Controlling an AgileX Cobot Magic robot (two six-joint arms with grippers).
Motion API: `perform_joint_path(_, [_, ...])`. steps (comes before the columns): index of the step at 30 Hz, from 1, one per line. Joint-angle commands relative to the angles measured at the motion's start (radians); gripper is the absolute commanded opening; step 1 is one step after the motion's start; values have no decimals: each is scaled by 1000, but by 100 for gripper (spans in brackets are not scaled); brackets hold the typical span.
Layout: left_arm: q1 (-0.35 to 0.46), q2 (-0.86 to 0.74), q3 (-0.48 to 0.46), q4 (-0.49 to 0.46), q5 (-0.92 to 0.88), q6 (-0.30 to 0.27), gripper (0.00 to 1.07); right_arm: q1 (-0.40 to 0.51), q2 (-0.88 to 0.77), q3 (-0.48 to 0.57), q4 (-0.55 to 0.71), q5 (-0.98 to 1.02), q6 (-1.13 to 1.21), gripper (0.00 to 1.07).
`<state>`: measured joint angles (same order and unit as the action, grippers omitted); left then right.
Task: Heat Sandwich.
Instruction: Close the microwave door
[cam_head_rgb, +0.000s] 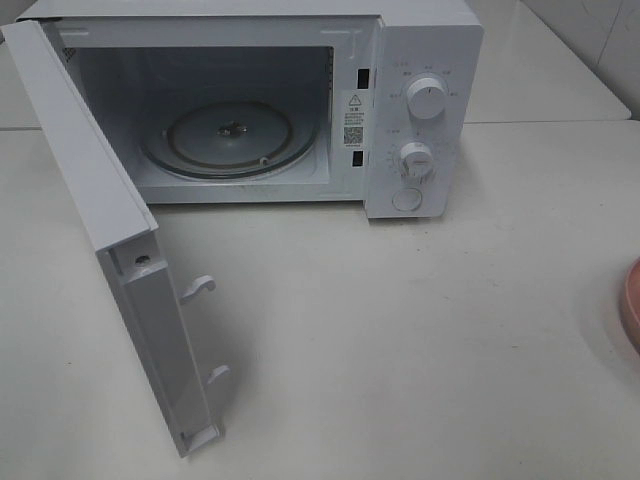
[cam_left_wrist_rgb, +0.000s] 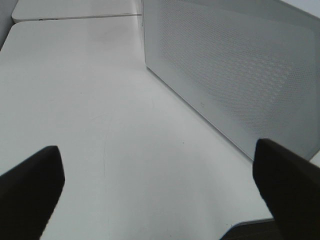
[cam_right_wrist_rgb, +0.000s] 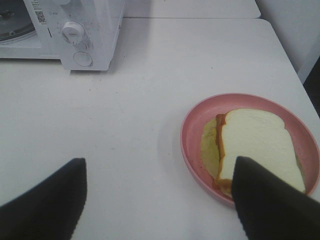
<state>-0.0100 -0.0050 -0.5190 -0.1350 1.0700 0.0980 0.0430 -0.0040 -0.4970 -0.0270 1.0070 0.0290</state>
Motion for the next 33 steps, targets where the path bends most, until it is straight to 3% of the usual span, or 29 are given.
perform_joint_path(1, [5,-16,0,-8,3,-2,98,-6,-28,0,1,-10,-12,76])
perform_joint_path(33, [5,-16,0,-7,3,-2,98,-6,-28,0,1,-10,-12,76])
